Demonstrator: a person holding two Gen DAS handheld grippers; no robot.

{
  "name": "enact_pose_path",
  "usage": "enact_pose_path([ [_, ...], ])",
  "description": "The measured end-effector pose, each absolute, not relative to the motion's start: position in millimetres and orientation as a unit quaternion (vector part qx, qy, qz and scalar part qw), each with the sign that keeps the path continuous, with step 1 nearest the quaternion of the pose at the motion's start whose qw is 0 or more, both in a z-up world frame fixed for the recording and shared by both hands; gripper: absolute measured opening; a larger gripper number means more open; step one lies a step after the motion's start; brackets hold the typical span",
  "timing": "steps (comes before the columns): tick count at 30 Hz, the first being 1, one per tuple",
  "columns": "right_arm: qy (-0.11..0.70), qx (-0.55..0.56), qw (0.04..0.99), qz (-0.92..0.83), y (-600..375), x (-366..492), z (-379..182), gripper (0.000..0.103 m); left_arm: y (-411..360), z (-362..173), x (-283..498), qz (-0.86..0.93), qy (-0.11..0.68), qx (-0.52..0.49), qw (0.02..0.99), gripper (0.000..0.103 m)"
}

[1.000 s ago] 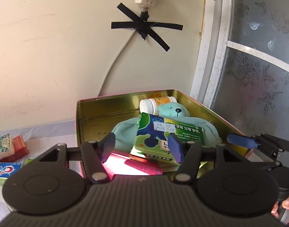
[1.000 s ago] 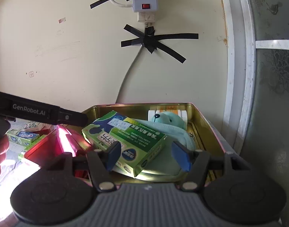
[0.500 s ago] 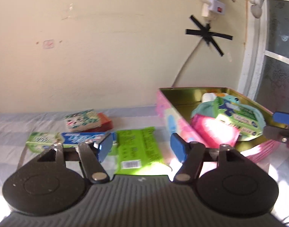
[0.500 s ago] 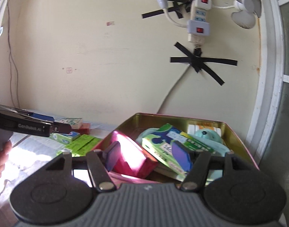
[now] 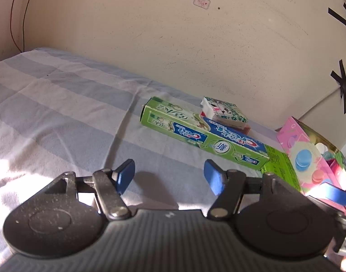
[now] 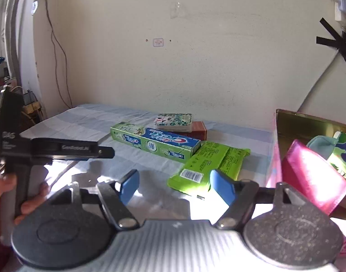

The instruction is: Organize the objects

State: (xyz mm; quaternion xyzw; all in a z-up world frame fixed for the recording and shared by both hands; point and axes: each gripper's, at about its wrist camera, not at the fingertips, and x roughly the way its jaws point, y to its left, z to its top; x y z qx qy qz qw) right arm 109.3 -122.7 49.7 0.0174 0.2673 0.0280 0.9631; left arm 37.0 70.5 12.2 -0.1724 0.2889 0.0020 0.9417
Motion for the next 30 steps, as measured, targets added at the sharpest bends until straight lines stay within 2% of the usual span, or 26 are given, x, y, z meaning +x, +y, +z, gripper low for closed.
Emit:
enact_pose_path([
  [4, 0.282, -0.022, 0.958, -0.035, -109.9, 146.9, 32.9, 0.095, 75.7, 12.6, 37.9, -0.006, 0.297, -0.196, 0.934, 0.069],
  [12, 0.325, -0.080, 0.940, -0.065, -106.6, 176.7, 8.5, 0.098, 75.1, 16.0, 34.1, -0.023, 0.294, -0.202, 0.934, 0.073],
  [15, 0.333, -0.065, 0.939, -0.049, -112.2, 173.6, 10.4, 0.093, 74.6, 14.6, 35.8, -0.021, 0.292, -0.198, 0.935, 0.073],
  [18, 0.333, -0.066, 0.940, -0.033, -114.0, 161.0, 15.8, 0.083, 73.5, 13.3, 37.0, -0.020, 0.293, -0.194, 0.936, 0.073],
  [20, 0.322, -0.083, 0.943, -0.017, -109.8, 145.2, 18.5, 0.064, 71.3, 13.6, 36.2, -0.019, 0.292, -0.189, 0.937, 0.073],
  [30, 0.287, -0.163, 0.939, 0.094, -104.7, 11.7, 18.8, 0.054, 37.4, 17.4, 26.5, -0.174, 0.278, -0.136, 0.935, 0.074],
])
